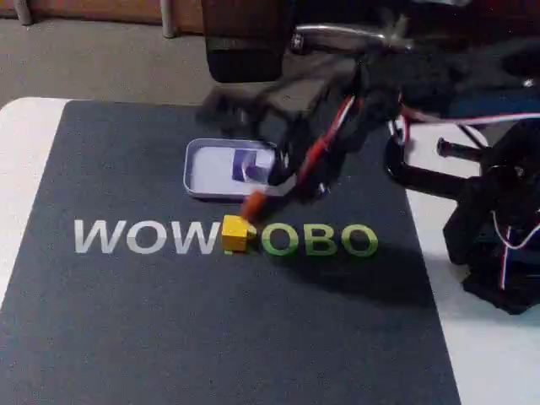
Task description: Move blocks one by one until all three blocks are in the tray.
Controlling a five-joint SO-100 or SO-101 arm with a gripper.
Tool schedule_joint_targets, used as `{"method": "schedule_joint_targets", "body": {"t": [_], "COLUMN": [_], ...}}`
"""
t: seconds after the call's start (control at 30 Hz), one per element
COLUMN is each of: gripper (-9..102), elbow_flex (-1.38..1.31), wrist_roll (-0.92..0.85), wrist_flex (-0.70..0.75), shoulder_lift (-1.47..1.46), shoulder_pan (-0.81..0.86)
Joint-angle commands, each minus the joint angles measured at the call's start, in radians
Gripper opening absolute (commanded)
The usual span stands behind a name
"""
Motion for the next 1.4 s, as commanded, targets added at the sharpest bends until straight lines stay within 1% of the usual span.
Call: {"method": "schedule_joint_targets", "body": {"t": [0.0, 0.17, 0.3, 0.47, 0.63, 0.97, 1.13, 1.23, 1.37], "gripper": [-8, -8, -8, -8, -7, 5, 8, 12, 14], "elbow_flex": [-0.084, -0.087, -0.087, -0.075, -0.063, -0.058, -0.052, -0.049, -0.048], "wrist_roll": [0.04, -0.031, -0.038, -0.138, -0.172, -0.213, -0.225, -0.227, -0.232], "wrist_flex": [-0.012, -0.028, -0.098, -0.103, -0.106, -0.115, -0.115, -0.115, -0.117], "shoulder_lift": [0.064, 0.034, 0.0, -0.002, -0.028, -0.072, -0.074, -0.074, -0.074], "shoulder_pan": [0.058, 0.16, 0.229, 0.288, 0.291, 0.275, 0.275, 0.272, 0.273]}}
